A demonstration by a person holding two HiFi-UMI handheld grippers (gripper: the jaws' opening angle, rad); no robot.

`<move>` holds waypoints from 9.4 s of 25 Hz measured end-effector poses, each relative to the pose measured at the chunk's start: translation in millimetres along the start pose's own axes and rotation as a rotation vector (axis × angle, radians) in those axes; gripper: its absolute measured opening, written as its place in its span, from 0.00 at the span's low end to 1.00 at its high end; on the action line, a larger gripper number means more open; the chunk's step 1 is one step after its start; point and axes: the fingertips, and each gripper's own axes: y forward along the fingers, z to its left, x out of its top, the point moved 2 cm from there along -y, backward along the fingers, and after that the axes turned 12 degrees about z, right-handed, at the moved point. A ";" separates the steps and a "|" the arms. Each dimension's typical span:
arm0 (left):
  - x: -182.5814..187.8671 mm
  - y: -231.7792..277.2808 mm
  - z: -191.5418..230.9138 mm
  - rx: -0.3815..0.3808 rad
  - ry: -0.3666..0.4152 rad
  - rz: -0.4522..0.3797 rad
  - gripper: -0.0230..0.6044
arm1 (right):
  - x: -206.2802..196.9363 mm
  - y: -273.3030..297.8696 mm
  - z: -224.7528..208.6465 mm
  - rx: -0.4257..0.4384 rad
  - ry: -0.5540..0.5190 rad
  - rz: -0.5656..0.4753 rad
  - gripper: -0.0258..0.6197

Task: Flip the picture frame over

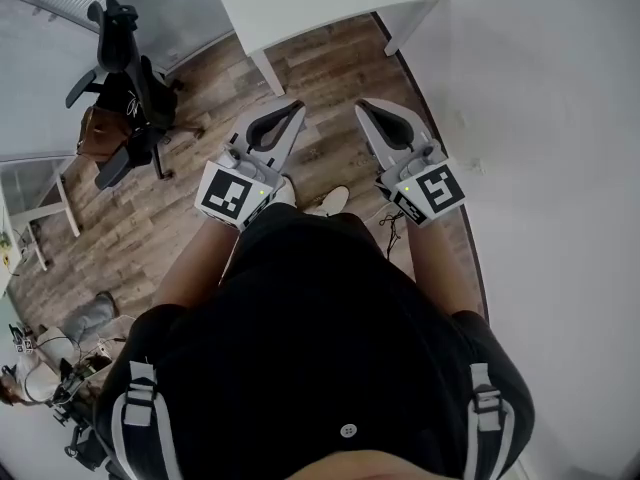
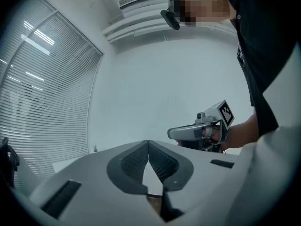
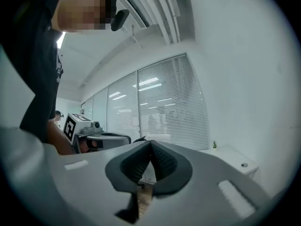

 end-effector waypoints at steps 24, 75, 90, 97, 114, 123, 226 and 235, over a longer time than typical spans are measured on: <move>7.1 -8.8 29.5 0.047 0.017 -0.047 0.57 | 1.4 8.6 -4.0 -0.096 -0.009 0.000 0.61; 45.0 160.9 192.0 0.016 -0.054 -0.033 0.60 | 41.6 154.1 -194.7 -0.064 0.027 0.085 0.70; 30.2 179.7 290.6 -0.010 -0.082 -0.016 0.60 | 50.4 243.9 -222.8 -0.087 0.038 0.133 0.70; 32.7 199.5 318.3 0.028 -0.089 -0.007 0.60 | 54.3 268.8 -254.1 -0.062 0.034 0.139 0.70; 76.3 329.0 372.3 0.228 -0.108 0.030 0.60 | 71.1 322.5 -416.7 0.124 0.013 0.157 0.70; 76.9 390.7 382.0 0.353 -0.152 0.071 0.60 | 52.9 346.1 -492.8 0.243 0.003 0.209 0.70; -102.8 447.4 541.6 0.441 -0.327 0.113 0.48 | -207.3 565.4 -532.7 0.051 0.157 0.966 0.12; -88.6 429.0 532.1 0.459 -0.306 0.102 0.47 | -157.7 556.6 -515.0 0.169 0.327 0.848 0.12</move>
